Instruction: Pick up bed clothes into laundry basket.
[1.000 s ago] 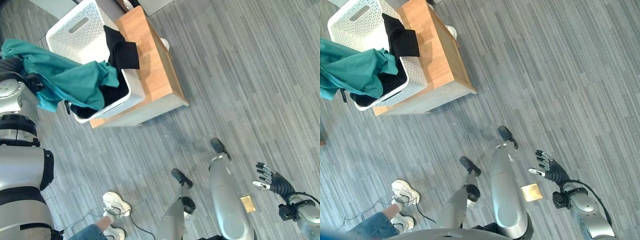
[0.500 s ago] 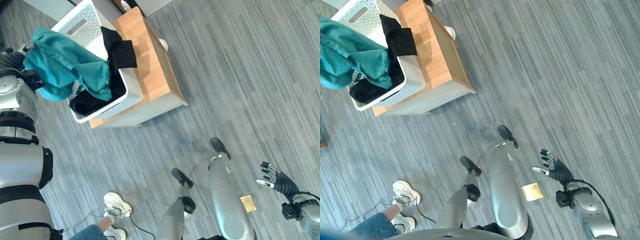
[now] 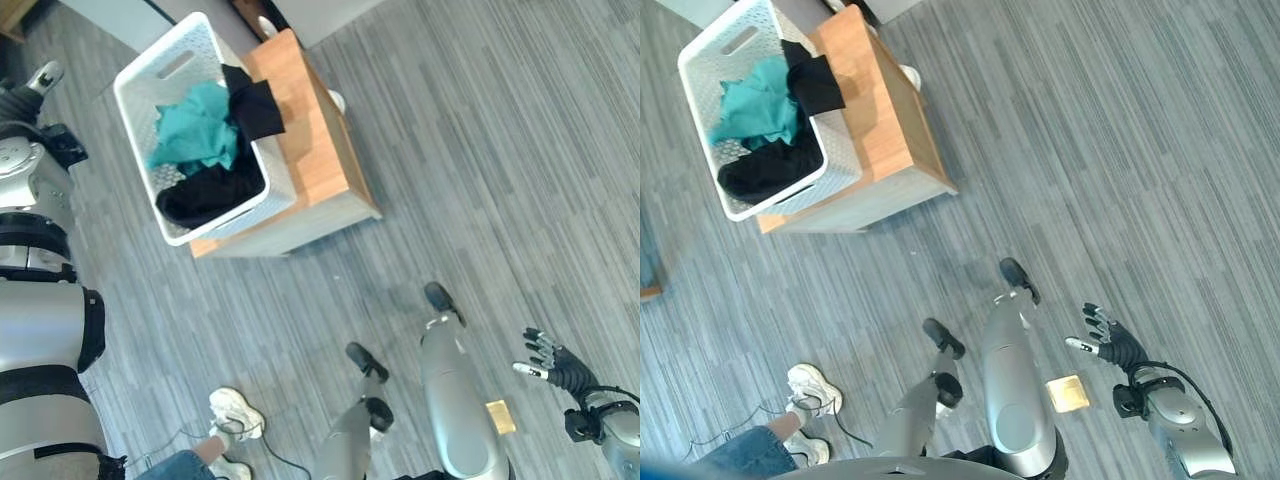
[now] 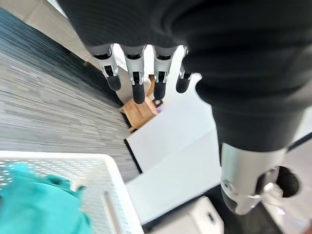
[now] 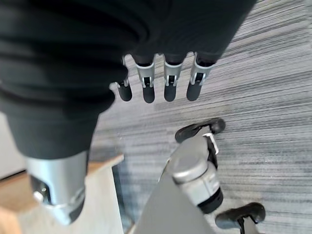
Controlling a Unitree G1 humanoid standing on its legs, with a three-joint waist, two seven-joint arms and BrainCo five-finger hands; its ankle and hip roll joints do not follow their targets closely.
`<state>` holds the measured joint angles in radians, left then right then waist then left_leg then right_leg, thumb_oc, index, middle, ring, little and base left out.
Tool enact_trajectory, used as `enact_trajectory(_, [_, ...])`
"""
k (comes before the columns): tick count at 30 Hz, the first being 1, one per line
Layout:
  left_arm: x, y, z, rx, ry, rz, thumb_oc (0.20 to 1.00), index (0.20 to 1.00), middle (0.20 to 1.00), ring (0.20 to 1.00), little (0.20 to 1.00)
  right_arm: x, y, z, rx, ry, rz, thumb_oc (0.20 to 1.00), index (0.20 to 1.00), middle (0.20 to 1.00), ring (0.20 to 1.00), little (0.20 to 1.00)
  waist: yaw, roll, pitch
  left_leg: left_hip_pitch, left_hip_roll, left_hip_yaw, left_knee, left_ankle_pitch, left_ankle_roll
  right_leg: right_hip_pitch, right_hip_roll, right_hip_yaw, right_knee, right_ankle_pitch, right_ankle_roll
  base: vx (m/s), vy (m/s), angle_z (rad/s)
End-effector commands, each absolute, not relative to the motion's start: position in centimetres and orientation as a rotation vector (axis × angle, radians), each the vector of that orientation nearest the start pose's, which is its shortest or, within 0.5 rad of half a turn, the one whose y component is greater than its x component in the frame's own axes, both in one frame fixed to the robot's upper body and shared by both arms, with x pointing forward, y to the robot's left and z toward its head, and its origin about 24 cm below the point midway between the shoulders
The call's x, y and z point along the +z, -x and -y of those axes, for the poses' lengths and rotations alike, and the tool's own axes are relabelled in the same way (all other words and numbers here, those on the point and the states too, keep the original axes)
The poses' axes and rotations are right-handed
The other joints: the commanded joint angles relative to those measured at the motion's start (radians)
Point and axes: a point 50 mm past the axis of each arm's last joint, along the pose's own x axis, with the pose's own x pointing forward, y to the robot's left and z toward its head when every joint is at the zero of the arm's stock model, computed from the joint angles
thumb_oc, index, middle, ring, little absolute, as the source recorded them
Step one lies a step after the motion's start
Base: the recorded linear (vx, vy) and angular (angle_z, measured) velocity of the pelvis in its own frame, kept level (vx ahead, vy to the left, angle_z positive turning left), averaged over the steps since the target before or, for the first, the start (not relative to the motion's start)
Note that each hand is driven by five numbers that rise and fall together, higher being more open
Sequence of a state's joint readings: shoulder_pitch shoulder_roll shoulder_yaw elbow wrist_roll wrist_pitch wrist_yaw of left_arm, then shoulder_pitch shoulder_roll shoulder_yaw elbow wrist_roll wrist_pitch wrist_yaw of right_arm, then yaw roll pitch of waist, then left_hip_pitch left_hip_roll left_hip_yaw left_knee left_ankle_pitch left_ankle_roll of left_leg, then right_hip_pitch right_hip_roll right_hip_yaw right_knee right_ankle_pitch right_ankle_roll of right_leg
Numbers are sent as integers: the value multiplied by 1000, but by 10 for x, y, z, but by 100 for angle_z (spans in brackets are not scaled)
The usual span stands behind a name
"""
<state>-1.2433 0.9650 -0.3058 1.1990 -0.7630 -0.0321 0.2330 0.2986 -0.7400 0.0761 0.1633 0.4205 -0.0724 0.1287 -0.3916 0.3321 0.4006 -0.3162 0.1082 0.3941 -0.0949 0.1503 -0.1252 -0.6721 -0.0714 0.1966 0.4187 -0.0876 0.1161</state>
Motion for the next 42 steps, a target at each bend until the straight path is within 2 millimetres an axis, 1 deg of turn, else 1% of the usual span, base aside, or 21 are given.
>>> enact_trajectory(1, [308, -333, -392, 742, -3, 452, 1000, 1000, 1000, 1000, 1000, 9, -180, 284, 122, 308, -325, 1000, 1000, 1000, 1000, 1000, -22, -53, 6, 188, -5, -55, 8, -83, -16, 243, 51, -93, -287, 70, -37, -55, -91, 0])
enact_trajectory(2, [296, -340, -379, 670, 25, 472, 1000, 1000, 1000, 1000, 1000, 11, -181, 284, 119, 312, -310, 1000, 1000, 1000, 1000, 1000, -13, -65, -5, 205, -4, -62, 8, -86, -14, 268, 49, -100, -291, 68, -37, 29, -36, 6])
enact_trajectory(3, [293, -340, -379, 671, 27, 468, 1000, 1000, 1000, 1000, 1000, 11, -180, 284, 120, 315, -313, 1000, 1000, 1000, 1000, 1000, -16, -63, -5, 209, -4, -62, 8, -87, -14, 272, 49, -101, -292, 68, -37, 19, -37, 16])
enact_trajectory(7, [242, -341, -315, 349, 106, 562, 1000, 1000, 1000, 1000, 1000, 13, -179, 284, 102, 375, -275, 1000, 1000, 1000, 1000, 1000, 28, -104, -59, 272, 1, -96, 14, -101, 0, 373, 35, -135, -322, 64, -37, 27, -20, 26])
enact_trajectory(8, [205, -320, -310, 271, 135, 535, 1000, 1000, 1000, 1000, 1000, 16, -178, 285, 113, 426, -258, 1000, 1000, 1000, 1000, 1000, 65, -137, -112, 308, 6, -115, 19, -116, 9, 442, 26, -155, -351, 69, -30, 48, -22, 32])
enact_trajectory(9, [192, -312, -312, 275, 128, 506, 1000, 1000, 1000, 1000, 1000, 18, -177, 286, 118, 444, -253, 1000, 1000, 1000, 1000, 1000, 78, -145, -135, 317, 5, -120, 18, -123, 14, 461, 25, -159, -363, 73, -26, 45, 28, 39])
enact_trajectory(13, [168, -287, -305, 177, 49, 441, 1000, 1000, 1000, 1000, 1000, 30, -181, 281, 157, 488, -201, 1000, 1000, 1000, 1000, 1000, 113, -168, -200, 333, 3, -142, 11, -131, 21, 499, 9, -182, -401, 93, -14, 1, 77, 30])
enact_trajectory(15, [146, -267, -299, 103, -3, 350, 1000, 1000, 1000, 1000, 1000, 35, -186, 276, 179, 496, -169, 1000, 1000, 1000, 1000, 1000, 143, -198, -251, 349, -4, -156, 8, -147, 32, 526, -2, -200, -423, 110, -3, -12, 99, 16])
enact_trajectory(17, [139, -262, -295, 77, -2, 329, 1000, 1000, 1000, 1000, 1000, 36, -188, 273, 191, 492, -158, 1000, 1000, 1000, 1000, 1000, 149, -209, -265, 354, -8, -164, 8, -151, 38, 533, -4, -205, -428, 117, 1, -14, 71, 42])
enact_trajectory(20, [104, -244, -280, 26, 29, 212, 1000, 1000, 1000, 1000, 1000, 38, -197, 255, 239, 455, -113, 1000, 1000, 1000, 1000, 1000, 173, -237, -293, 362, -20, -178, 8, -162, 53, 548, -19, -217, -433, 127, 13, -52, 149, 18])
enact_trajectory(21, [77, -233, -272, 35, 86, 128, 1000, 1000, 1000, 1000, 1000, 37, -205, 241, 273, 418, -82, 1000, 1000, 1000, 1000, 1000, 187, -255, -303, 372, -33, -188, 8, -167, 66, 563, -31, -225, -426, 130, 20, -44, 186, 11])
enact_trajectory(24, [24, -219, -249, 125, 321, -4, 1000, 1000, 1000, 1000, 1000, 31, -213, 207, 334, 280, -48, 1000, 1000, 1000, 1000, 1000, 223, -283, -304, 381, -51, -219, 8, -175, 82, 588, -51, -247, -424, 130, 29, -70, 119, 10])
enact_trajectory(26, [8, -215, -238, 157, 375, -55, 1000, 1000, 1000, 1000, 1000, 27, -216, 194, 337, 167, -45, 1000, 1000, 1000, 1000, 1000, 248, -296, -305, 368, -63, -239, 8, -165, 91, 589, -61, -265, -421, 131, 31, -111, 37, 22])
enact_trajectory(27, [8, -215, -238, 157, 375, -54, 1000, 1000, 1000, 1000, 1000, 27, -216, 193, 337, 167, -45, 1000, 1000, 1000, 1000, 1000, 247, -296, -305, 368, -63, -240, 8, -164, 91, 590, -61, -267, -421, 131, 31, -104, 45, 39])
enact_trajectory(28, [-3, -215, -225, 166, 433, -93, 1000, 1000, 1000, 1000, 1000, 27, -217, 187, 317, 94, -27, 1000, 1000, 1000, 1000, 1000, 259, -297, -302, 360, -70, -253, 8, -157, 95, 593, -71, -284, -413, 129, 33, -112, 71, 53])
enact_trajectory(29, [-9, -213, -200, 80, 464, -137, 1000, 1000, 1000, 1000, 1000, 21, -216, 185, 248, -35, -26, 1000, 1000, 1000, 1000, 1000, 274, -293, -301, 346, -86, -291, 8, -151, 103, 603, -84, -323, -400, 126, 35, -126, 81, 56])
enact_trajectory(31, [-8, -210, -193, -5, 372, -162, 1000, 1000, 1000, 1000, 1000, 12, -214, 183, 202, -105, -53, 1000, 1000, 1000, 1000, 1000, 285, -291, -308, 339, -92, -319, 8, -148, 104, 614, -90, -356, -400, 121, 35, -48, 52, 69])
enact_trajectory(36, [-10, -208, -190, -20, 338, -178, 1000, 1000, 1000, 1000, 1000, 5, -210, 179, 169, -236, -86, 1000, 1000, 1000, 1000, 1000, 331, -305, -334, 346, -94, -348, 8, -145, 106, 651, -92, -395, -414, 111, 31, 5, -4, 33])
enact_trajectory(38, [0, -209, -200, 31, 231, -137, 1000, 1000, 1000, 1000, 1000, 1, -207, 184, 118, -273, -103, 1000, 1000, 1000, 1000, 1000, 363, -322, -349, 350, -90, -363, 8, -144, 107, 670, -87, -416, -409, 93, 23, -11, -92, 17])
enact_trajectory(40, [0, -206, -210, 66, 239, -132, 1000, 1000, 1000, 1000, 1000, 0, -199, 195, 93, -244, -111, 1000, 1000, 1000, 1000, 1000, 390, -339, -351, 343, -79, -392, 8, -130, 93, 687, -74, -448, -403, 74, 12, -55, -183, 44])
enact_trajectory(42, [7, -207, -216, 77, 229, -88, 1000, 1000, 1000, 1000, 1000, 4, -193, 223, 12, -189, -92, 1000, 1000, 1000, 1000, 1000, 418, -363, -314, 263, -65, -459, 68, -104, 51, 705, -67, -515, -427, 62, -6, -257, -232, 115])
